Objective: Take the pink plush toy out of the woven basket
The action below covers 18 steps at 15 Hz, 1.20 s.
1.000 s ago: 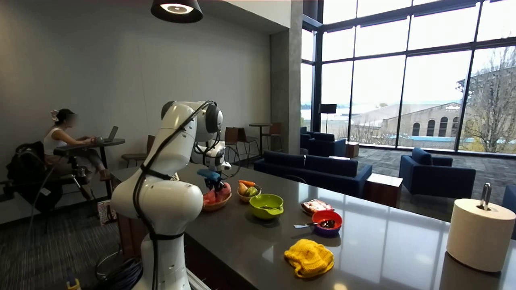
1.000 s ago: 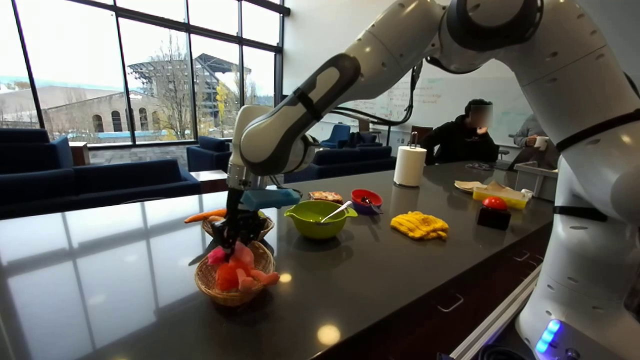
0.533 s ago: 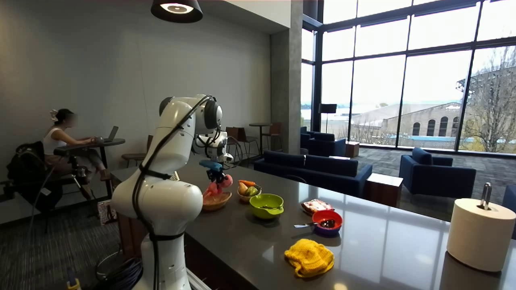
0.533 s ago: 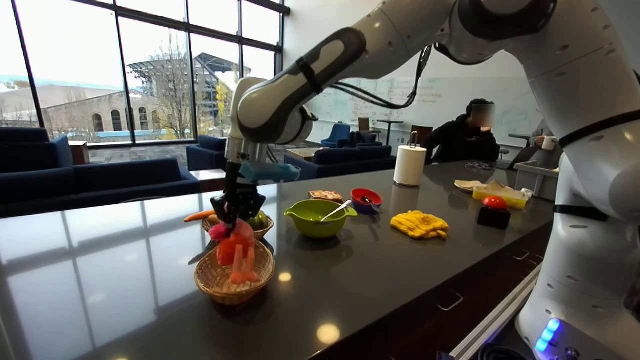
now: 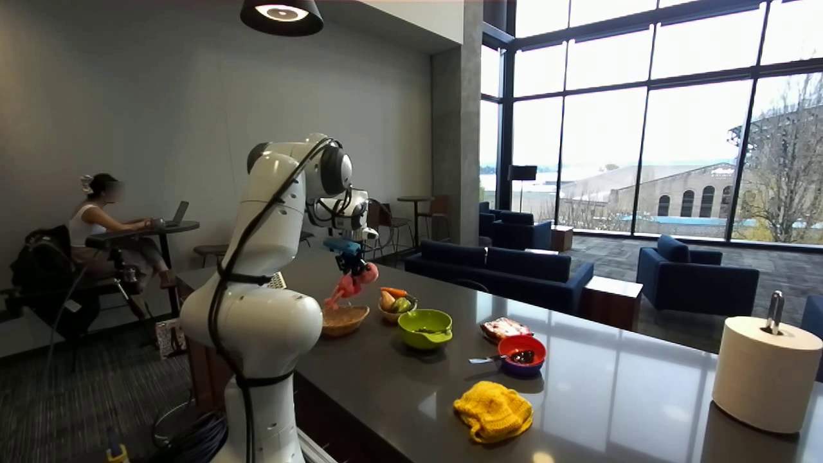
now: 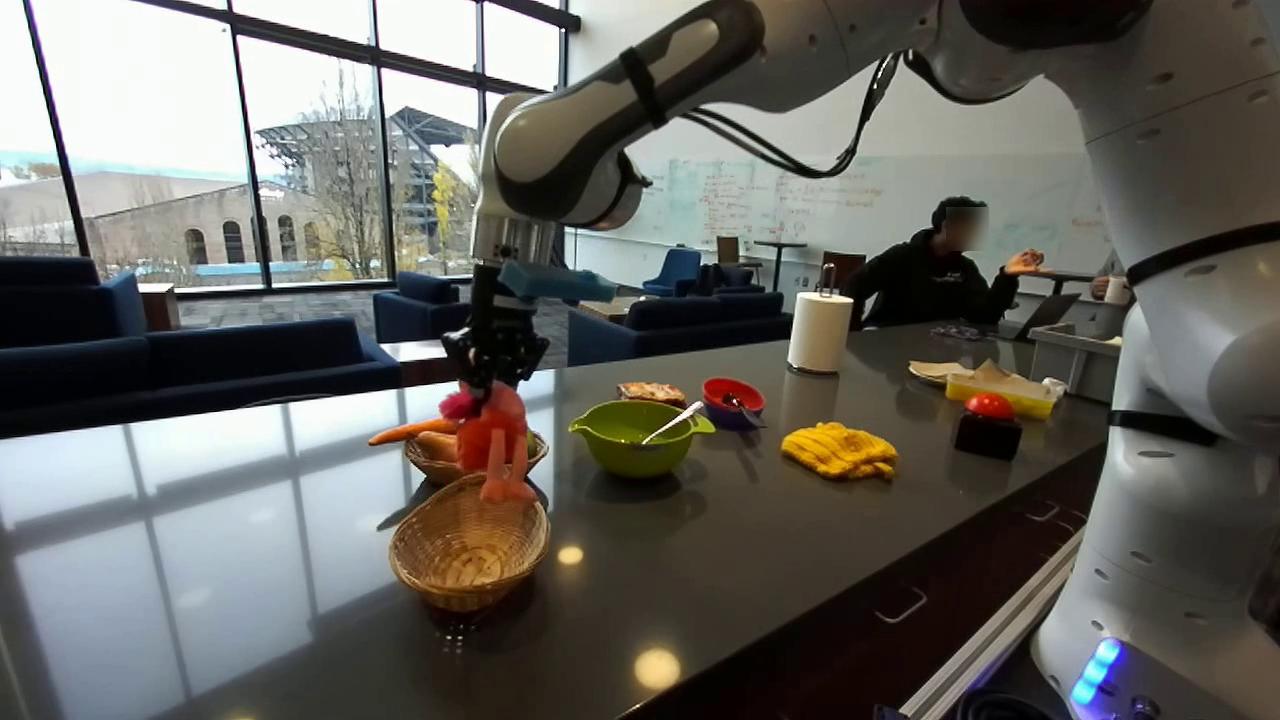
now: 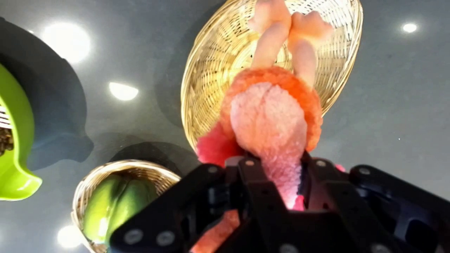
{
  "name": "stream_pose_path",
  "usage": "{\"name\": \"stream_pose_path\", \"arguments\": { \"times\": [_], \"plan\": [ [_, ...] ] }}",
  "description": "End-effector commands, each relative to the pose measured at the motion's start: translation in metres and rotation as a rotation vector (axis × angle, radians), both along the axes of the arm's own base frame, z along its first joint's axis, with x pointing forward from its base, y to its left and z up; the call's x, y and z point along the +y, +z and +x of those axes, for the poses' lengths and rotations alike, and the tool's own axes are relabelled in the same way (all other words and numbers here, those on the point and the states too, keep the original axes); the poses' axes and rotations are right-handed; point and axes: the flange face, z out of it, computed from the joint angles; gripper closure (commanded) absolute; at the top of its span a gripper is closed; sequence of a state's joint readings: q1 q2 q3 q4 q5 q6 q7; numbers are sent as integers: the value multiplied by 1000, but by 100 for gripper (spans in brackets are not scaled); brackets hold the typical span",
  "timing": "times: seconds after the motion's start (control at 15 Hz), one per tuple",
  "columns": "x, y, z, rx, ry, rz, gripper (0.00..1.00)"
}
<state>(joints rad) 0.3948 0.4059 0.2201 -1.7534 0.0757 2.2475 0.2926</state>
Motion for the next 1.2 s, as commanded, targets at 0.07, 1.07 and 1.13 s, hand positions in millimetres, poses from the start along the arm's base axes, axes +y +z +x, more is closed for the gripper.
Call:
{"name": "stream_pose_path", "arguments": {
  "times": [0.07, 1.07, 1.13],
  "plan": [
    [-45, 28, -12, -36, -38, -38, 94],
    [-260, 54, -55, -177, -312, -267, 94],
    [-274, 53, -58, -188, -339, -275, 94]
  ]
}}
